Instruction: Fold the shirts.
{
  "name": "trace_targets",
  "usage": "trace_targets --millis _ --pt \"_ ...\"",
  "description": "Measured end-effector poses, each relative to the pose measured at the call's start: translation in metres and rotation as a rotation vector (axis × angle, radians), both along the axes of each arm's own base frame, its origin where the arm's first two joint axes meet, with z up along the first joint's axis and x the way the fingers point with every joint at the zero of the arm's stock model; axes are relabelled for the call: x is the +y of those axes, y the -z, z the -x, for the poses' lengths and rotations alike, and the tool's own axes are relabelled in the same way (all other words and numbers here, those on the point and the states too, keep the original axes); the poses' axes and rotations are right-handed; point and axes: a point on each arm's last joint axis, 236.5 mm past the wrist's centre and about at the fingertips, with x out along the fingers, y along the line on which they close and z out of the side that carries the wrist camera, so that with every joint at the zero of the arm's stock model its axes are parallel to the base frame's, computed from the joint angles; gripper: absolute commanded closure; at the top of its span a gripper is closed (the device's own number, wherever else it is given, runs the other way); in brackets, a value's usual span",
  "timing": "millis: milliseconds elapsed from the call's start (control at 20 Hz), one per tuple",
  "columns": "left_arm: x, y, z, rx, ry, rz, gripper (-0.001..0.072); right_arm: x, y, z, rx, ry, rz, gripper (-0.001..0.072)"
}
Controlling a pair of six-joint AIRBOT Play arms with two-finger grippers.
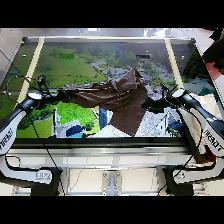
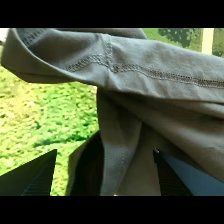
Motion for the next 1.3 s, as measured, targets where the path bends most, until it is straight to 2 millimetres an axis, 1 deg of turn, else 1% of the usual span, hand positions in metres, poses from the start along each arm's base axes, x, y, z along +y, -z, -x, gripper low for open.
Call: trace_targets --millis 50,100,150,200,250,300,350,400,450,500,650,700,750,800,900,950,1000,1050,1100,1150,1200,1250,1300 --pt "-0.004 0.002 0.0 0.004 0.009 0.0 0.0006 0.0 0.003 0.0 0.007 0.002 -0.002 0.0233" --pt "-0.007 0.004 0.0 0.007 0.015 0.0 0.0006 0.001 0.006 0.0 0.016 0.01 -0.005 0.0271" --pt "-0.01 0.006 0.001 0.011 0.021 0.0 0.0006 0.002 0.009 0.0 0.026 0.018 -0.014 0.0361" --pt "-0.011 0.007 0.0 0.013 0.023 0.001 0.0032 0.003 0.011 0.0 0.032 0.025 -0.02 0.0418" --pt "-0.012 0.008 0.0 0.013 0.022 0.002 0.016 0.005 0.013 0.0 0.037 0.03 -0.024 0.045" --pt "-0.012 0.01 0.0 0.016 0.021 0.0 0.0251 0.006 0.014 -0.002 0.034 0.038 -0.027 0.045" --pt "-0.013 0.012 0.0 0.018 0.021 -0.001 0.0251 0.008 0.015 -0.005 0.026 0.044 -0.028 0.0487" --pt "-0.013 0.013 0.0 0.021 0.02 0.002 0.0348 0.01 0.016 -0.008 0.013 0.049 -0.024 0.0648" --pt "-0.013 0.015 0.0 0.023 0.018 0.001 0.0573 0.012 0.017 -0.011 0.001 0.05 -0.015 0.0699" --pt "-0.013 0.018 0.0 0.028 0.018 0.002 0.0695 0.015 0.018 -0.015 -0.013 0.053 -0.01 0.0699" --pt "-0.014 0.017 -0.001 0.028 0.02 0.005 0.0696 0.022 0.013 -0.027 -0.066 0.053 0.002 0.07" --pt "-0.015 0.01 -0.004 0.016 0.025 0.008 0.0696 0.024 0.007 -0.032 -0.089 0.049 0.003 0.07" --pt "-0.015 -0.003 -0.007 -0.007 0.029 0.012 0.0696 0.025 -0.005 -0.039 -0.122 0.038 0.005 0.07" --pt "-0.014 -0.019 -0.011 -0.035 0.033 0.016 0.0696 0.025 -0.021 -0.047 -0.163 0.027 0.008 0.0701" --pt "-0.006 -0.068 -0.016 -0.123 0.036 0.015 0.0696 0.023 -0.066 -0.058 -0.253 -0.021 0.026 0.07" --pt "-0.001 -0.1 -0.013 -0.175 0.039 0.014 0.0697 0.022 -0.097 -0.061 -0.307 -0.05 0.034 0.0701" --pt "0.003 -0.135 -0.007 -0.229 0.047 0.014 0.0697 0.021 -0.129 -0.059 -0.357 -0.08 0.045 0.07" --pt "0.009 -0.169 0.002 -0.284 0.047 0.012 0.0697 0.019 -0.166 -0.053 -0.417 -0.114 0.061 0.07" --pt "0.014 -0.204 0.015 -0.337 0.047 0.011 0.0696 0.018 -0.205 -0.043 -0.48 -0.144 0.074 0.0701" --pt "0.021 -0.242 0.033 -0.397 0.035 0.009 0.0697 0.017 -0.249 -0.029 -0.555 -0.172 0.094 0.0701" --pt "0.028 -0.278 0.052 -0.461 0.015 -0.001 0.0697 0.015 -0.29 -0.012 -0.633 -0.193 0.12 0.0702" --pt "0.038 -0.318 0.074 -0.54 -0.017 -0.03 0.0698 0.012 -0.337 0.008 -0.738 -0.202 0.148 0.0703" --pt "0.047 -0.355 0.097 -0.619 -0.054 -0.066 0.0699 0.008 -0.38 0.028 -0.839 -0.201 0.184 0.0703"
